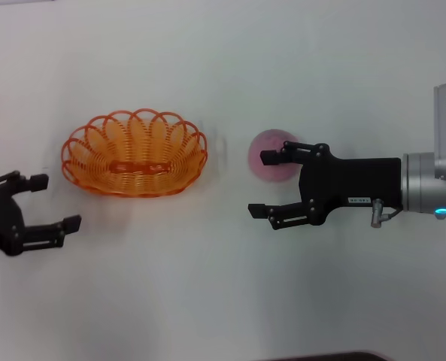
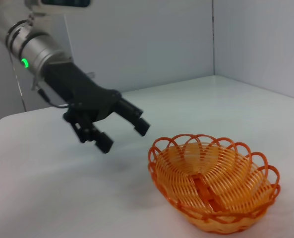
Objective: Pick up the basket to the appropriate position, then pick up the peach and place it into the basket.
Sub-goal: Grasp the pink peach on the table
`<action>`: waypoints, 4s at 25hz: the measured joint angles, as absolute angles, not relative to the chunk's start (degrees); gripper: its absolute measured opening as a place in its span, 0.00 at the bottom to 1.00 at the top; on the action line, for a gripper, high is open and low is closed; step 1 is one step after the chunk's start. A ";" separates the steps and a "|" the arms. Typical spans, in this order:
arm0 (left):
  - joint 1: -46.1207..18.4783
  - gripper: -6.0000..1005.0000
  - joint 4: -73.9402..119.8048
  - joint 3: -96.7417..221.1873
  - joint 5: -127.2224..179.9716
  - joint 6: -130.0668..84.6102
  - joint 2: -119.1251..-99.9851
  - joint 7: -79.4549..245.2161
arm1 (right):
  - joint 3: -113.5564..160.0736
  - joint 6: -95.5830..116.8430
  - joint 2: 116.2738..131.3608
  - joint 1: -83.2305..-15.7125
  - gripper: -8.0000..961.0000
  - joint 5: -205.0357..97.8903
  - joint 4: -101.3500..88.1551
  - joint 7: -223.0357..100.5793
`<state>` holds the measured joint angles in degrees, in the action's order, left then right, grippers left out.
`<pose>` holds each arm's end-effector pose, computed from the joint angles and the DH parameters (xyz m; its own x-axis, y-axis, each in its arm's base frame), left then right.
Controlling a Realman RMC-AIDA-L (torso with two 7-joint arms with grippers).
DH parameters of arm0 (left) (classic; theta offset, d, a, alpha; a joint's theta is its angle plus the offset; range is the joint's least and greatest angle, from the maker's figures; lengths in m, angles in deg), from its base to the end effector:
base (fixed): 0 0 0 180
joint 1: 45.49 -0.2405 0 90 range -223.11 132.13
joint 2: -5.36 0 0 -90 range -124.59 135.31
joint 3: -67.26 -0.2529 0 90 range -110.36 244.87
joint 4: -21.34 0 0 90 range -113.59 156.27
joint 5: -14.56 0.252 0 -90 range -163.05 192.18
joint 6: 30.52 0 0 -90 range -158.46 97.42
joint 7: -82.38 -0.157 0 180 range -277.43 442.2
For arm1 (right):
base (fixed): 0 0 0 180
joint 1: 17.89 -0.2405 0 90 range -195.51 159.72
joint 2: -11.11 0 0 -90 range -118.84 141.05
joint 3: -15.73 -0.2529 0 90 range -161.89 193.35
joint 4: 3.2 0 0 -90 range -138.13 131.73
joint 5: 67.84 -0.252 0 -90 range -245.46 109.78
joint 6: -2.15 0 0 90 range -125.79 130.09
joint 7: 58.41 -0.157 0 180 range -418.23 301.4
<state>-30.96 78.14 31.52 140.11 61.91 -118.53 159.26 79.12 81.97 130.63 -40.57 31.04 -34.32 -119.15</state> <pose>-0.3516 0.2919 0.0248 0.8540 0.3960 0.3373 0.4972 -0.8121 -0.3055 0.2993 0.3195 -0.0786 0.8777 -0.2031 -0.4341 -0.3006 -0.9387 -0.1687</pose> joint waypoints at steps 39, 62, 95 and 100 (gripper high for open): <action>-34.81 0.93 70.20 40.19 139.50 66.60 -118.74 147.38 | 77.17 83.07 126.99 -39.69 0.99 32.38 -38.13 -144.70; -35.03 0.93 69.57 40.68 139.95 67.06 -118.65 146.10 | 76.38 85.50 129.75 -48.92 0.98 64.93 -60.02 -168.27; -34.50 0.93 68.62 40.54 139.66 67.21 -118.64 146.19 | 82.69 80.52 130.84 -58.04 0.98 69.95 -55.00 -167.84; -34.47 0.93 68.62 40.53 139.55 67.22 -118.65 146.21 | 82.99 80.45 130.92 -58.73 0.98 69.78 -53.70 -167.86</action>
<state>-34.47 68.62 40.53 139.55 67.22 -118.65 146.21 82.99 80.45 130.92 -58.73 69.78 -53.70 -167.86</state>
